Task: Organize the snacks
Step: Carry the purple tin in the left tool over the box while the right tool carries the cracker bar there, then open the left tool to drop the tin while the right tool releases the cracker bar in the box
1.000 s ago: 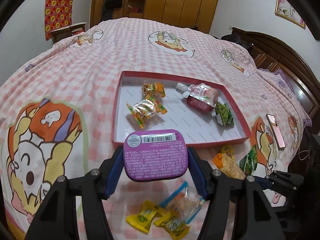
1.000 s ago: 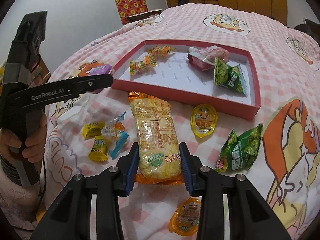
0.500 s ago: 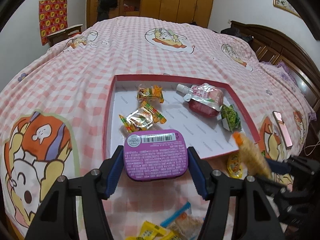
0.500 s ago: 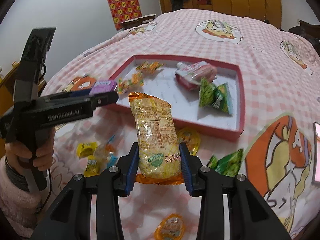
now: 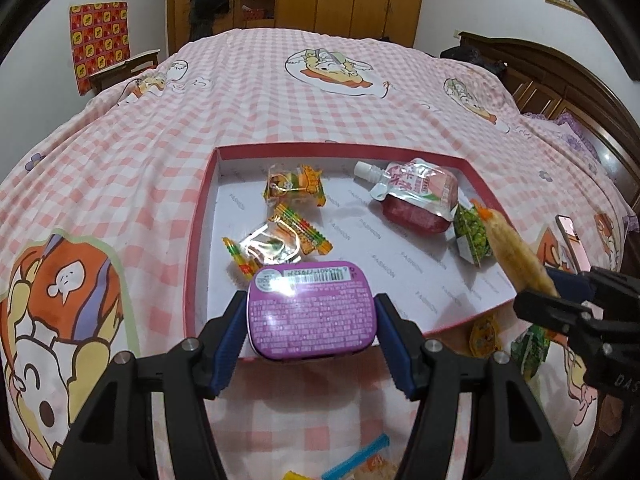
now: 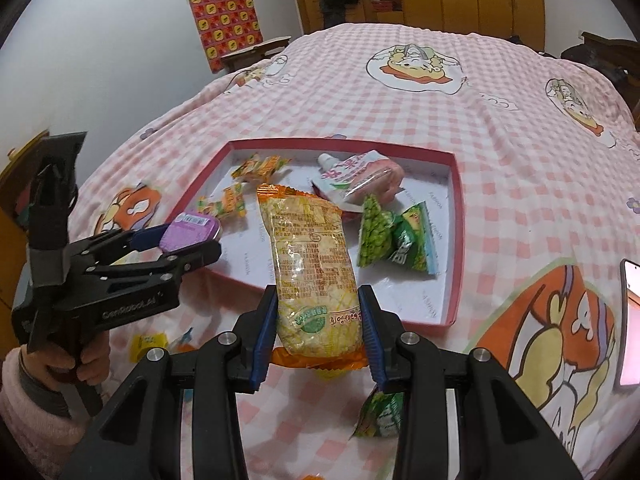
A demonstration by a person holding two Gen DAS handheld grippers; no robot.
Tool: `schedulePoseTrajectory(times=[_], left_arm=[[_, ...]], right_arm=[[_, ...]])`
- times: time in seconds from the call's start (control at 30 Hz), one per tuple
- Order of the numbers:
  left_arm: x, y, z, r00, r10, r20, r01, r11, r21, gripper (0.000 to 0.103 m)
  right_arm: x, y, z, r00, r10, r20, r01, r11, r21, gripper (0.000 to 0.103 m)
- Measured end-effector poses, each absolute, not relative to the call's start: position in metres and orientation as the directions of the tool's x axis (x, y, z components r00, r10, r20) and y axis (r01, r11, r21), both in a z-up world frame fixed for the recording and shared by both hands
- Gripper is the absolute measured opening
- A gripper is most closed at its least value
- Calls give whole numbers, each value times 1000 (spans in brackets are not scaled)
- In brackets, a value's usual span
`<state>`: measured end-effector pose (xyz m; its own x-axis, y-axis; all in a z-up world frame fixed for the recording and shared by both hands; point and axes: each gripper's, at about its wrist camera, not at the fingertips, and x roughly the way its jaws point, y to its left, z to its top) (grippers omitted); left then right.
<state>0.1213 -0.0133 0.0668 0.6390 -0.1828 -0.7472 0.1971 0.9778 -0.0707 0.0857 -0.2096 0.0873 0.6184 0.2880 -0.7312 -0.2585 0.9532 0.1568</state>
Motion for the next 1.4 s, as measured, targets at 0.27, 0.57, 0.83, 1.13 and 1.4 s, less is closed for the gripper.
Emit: schedulePoseTrajectory(times=[0.27, 0.57, 0.83, 1.13, 1.4], left_arm=[[133, -16, 53, 631, -155, -760, 189, 981, -43, 65], [141, -16, 51, 643, -141, -753, 182, 983, -30, 65], [155, -11, 46, 639, -121, -760, 152, 988, -30, 65], [159, -12, 45, 652, -103, -751, 145, 989, -10, 65], [161, -12, 45, 652, -103, -751, 144, 989, -11, 65]], right_arm=[[104, -211, 80, 610, 267, -747, -253, 958, 135, 40], [118, -211, 68, 606, 218, -765, -239, 967, 86, 40], [128, -221, 65, 615, 196, -764, -204, 975, 86, 40], [144, -237, 52, 613, 163, -773, -126, 986, 108, 39], [147, -237, 51, 621, 161, -767, -115, 987, 115, 39]])
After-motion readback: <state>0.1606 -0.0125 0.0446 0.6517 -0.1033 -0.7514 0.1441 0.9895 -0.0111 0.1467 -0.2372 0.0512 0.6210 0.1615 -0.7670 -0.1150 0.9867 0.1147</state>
